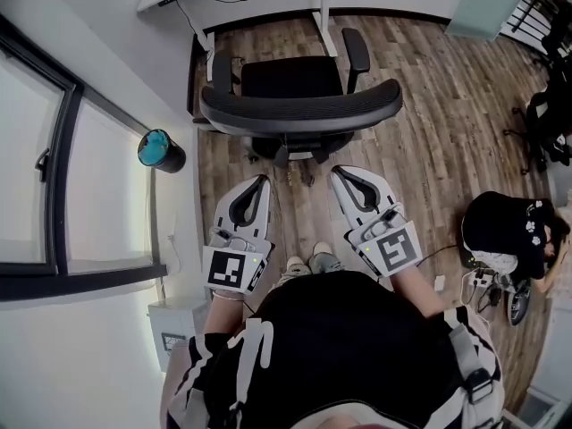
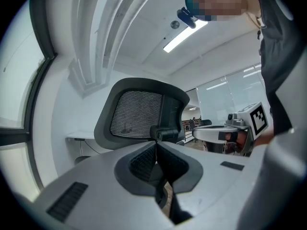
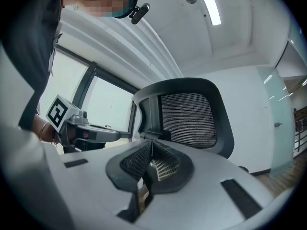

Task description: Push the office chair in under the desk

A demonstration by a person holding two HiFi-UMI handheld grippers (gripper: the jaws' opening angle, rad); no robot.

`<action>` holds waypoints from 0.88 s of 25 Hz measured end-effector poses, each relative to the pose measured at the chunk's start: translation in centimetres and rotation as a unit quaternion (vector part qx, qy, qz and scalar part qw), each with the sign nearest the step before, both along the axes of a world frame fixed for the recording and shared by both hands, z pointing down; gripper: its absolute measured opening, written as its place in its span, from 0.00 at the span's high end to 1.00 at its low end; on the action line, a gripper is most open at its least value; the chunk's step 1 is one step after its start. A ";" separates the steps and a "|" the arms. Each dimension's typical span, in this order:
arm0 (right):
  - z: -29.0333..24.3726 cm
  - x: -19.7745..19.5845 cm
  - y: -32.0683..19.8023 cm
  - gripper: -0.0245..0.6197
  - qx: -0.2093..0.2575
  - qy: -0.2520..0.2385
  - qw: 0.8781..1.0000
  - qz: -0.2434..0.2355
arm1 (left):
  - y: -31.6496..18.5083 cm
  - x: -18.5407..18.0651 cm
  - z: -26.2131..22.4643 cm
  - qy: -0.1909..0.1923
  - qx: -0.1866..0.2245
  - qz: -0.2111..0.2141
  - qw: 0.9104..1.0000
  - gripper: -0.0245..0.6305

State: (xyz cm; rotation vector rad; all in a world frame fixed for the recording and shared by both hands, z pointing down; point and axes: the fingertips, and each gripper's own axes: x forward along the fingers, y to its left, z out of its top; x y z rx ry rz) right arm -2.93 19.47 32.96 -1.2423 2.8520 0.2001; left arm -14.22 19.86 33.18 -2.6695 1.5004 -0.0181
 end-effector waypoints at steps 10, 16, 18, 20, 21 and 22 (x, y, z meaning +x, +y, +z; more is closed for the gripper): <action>3.2 -0.9 -0.6 0.94 0.016 0.119 0.993 0.004 | -0.9 0.4 1.9 -0.062 -0.018 0.023 0.998 0.95; 4.4 -0.6 -1.6 0.92 0.035 0.175 0.984 0.020 | -1.9 0.3 3.0 -0.101 -0.010 0.023 0.995 0.95; 4.7 -0.7 -1.9 0.86 0.047 0.198 0.979 0.022 | -2.2 0.4 3.1 -0.122 0.001 0.024 0.992 0.95; 5.0 -0.8 -2.2 0.82 0.058 0.216 0.974 0.024 | -2.6 0.4 3.3 -0.154 0.011 0.020 0.988 0.94; 5.1 -0.9 -2.3 0.81 0.066 0.224 0.972 0.026 | -2.7 0.3 3.5 -0.175 0.016 0.015 0.984 0.93; 5.2 -0.9 -2.5 0.80 0.074 0.233 0.969 0.029 | -2.9 0.3 3.8 -0.195 0.020 0.009 0.981 0.90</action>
